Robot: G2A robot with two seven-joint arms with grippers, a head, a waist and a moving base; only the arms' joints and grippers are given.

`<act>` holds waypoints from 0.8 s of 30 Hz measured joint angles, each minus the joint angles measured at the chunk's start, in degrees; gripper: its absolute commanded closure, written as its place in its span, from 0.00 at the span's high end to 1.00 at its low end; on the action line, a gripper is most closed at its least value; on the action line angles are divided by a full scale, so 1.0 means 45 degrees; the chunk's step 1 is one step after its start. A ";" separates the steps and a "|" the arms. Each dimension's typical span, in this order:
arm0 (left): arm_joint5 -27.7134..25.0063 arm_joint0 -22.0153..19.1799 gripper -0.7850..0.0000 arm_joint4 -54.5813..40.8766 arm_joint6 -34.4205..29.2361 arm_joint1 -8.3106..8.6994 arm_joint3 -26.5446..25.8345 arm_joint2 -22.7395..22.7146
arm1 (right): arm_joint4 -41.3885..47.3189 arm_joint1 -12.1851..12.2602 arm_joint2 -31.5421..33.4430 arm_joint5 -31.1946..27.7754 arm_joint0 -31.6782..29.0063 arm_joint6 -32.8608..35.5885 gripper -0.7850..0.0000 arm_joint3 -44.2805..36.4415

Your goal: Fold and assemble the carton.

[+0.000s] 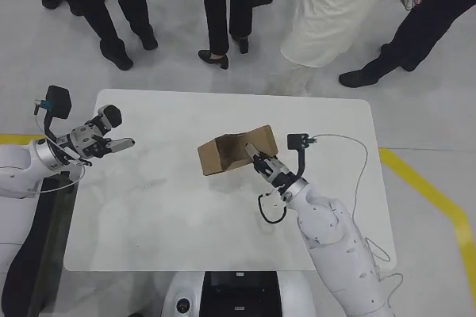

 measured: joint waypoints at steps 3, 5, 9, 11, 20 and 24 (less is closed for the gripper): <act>0.0000 0.0000 1.00 0.0000 0.0000 0.0000 0.0000 0.0000 | 0.0784 -0.0011 -0.0188 -0.0517 -0.0264 -0.0214 0.00 -0.0012; 0.0000 0.0000 1.00 0.0000 0.0000 0.0000 0.0000 0.0000 | 0.1305 -0.0018 -0.0278 -0.0795 -0.0397 -0.0329 0.00 0.0033; 0.0000 0.0000 1.00 0.0000 0.0000 0.0000 0.0000 0.0000 | 0.2537 -0.0038 -0.0407 -0.1220 -0.0539 -0.0525 0.00 0.0465; 0.0000 0.0000 1.00 0.0000 0.0000 0.0000 0.0000 0.0000 | 0.2907 -0.0041 -0.0400 -0.1243 -0.0457 -0.0506 0.00 0.0745; 0.0000 0.0000 1.00 0.0000 0.0000 0.0000 0.0000 0.0000 | 0.2918 -0.0042 -0.0396 -0.1241 -0.0442 -0.0503 0.00 0.0773; 0.0000 0.0000 1.00 0.0000 0.0000 0.0000 0.0000 0.0000 | 0.2918 -0.0042 -0.0396 -0.1241 -0.0442 -0.0503 0.00 0.0773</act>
